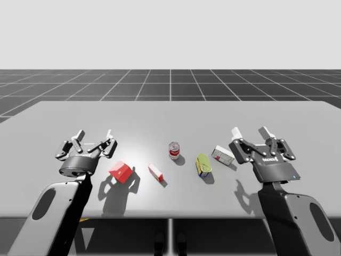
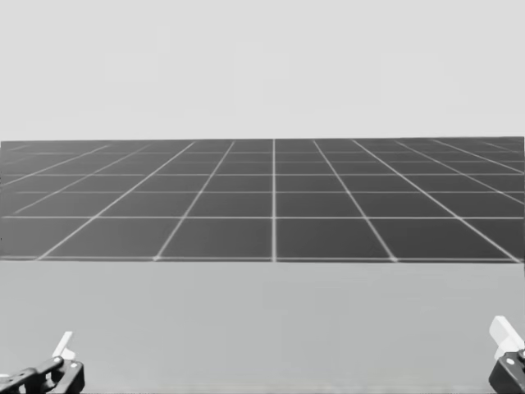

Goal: Find the red cube and pick it up.

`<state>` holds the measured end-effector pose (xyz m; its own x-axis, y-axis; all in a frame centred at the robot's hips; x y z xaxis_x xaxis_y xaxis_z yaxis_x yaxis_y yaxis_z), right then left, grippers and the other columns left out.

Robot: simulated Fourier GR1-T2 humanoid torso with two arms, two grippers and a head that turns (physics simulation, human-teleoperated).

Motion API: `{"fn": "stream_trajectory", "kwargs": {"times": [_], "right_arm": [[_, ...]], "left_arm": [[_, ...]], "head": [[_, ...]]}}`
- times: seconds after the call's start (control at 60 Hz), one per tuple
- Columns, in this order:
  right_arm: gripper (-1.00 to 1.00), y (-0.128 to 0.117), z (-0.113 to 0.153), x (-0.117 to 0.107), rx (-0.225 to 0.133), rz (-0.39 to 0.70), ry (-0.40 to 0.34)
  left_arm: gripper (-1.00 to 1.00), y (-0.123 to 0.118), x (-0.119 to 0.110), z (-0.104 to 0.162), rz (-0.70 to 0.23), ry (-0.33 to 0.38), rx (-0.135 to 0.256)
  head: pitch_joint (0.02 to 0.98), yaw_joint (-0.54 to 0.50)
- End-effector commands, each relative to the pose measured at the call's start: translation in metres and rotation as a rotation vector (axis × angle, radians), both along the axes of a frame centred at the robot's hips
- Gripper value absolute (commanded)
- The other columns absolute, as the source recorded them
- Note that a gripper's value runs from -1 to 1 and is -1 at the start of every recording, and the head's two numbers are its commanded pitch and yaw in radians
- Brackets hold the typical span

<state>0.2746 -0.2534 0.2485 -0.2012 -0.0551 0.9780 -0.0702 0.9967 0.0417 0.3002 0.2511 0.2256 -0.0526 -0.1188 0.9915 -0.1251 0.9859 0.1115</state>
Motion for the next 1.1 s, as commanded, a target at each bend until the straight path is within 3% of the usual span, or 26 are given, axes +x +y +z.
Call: {"fn": "stream_trajectory", "kwargs": {"times": [0.017, 0.267, 0.5, 0.6, 0.883, 1.033, 1.1], "right_arm": [[-1.0, 0.0, 0.0, 0.001, -0.017, -0.006, -0.001], [-1.0, 0.0, 0.0, 0.0, -0.017, 0.004, 0.012], [-1.0, 0.001, -0.001, -0.001, -0.017, 0.022, 0.029], [-1.0, 0.003, -0.003, 0.001, -0.007, 0.036, 0.069], [-1.0, 0.003, -0.004, 0.001, -0.007, 0.038, 0.078], [-1.0, 0.002, -0.005, 0.0, -0.004, 0.031, 0.082], [-1.0, 0.002, -0.005, 0.0, -0.005, 0.032, 0.081]], "left_arm": [[-1.0, 0.0, 0.0, -0.001, 0.002, 0.004, 0.006], [-1.0, -0.001, 0.001, -0.002, -0.002, 0.008, 0.016], [-1.0, -0.002, 0.002, -0.003, -0.011, 0.013, 0.023], [-1.0, -0.003, 0.002, -0.003, -0.012, 0.011, 0.024], [-1.0, -0.008, 0.0, -0.002, -0.034, 0.012, 0.023], [-1.0, -0.016, -0.017, 0.011, -0.121, 0.033, -0.006], [-1.0, -0.019, -0.03, 0.015, -0.157, 0.036, 0.016]], "head": [[0.395, 0.04], [0.683, 0.1], [0.817, 0.25], [0.868, 0.32], [0.894, 0.39], [0.882, 0.38], [0.882, 0.38]]}}
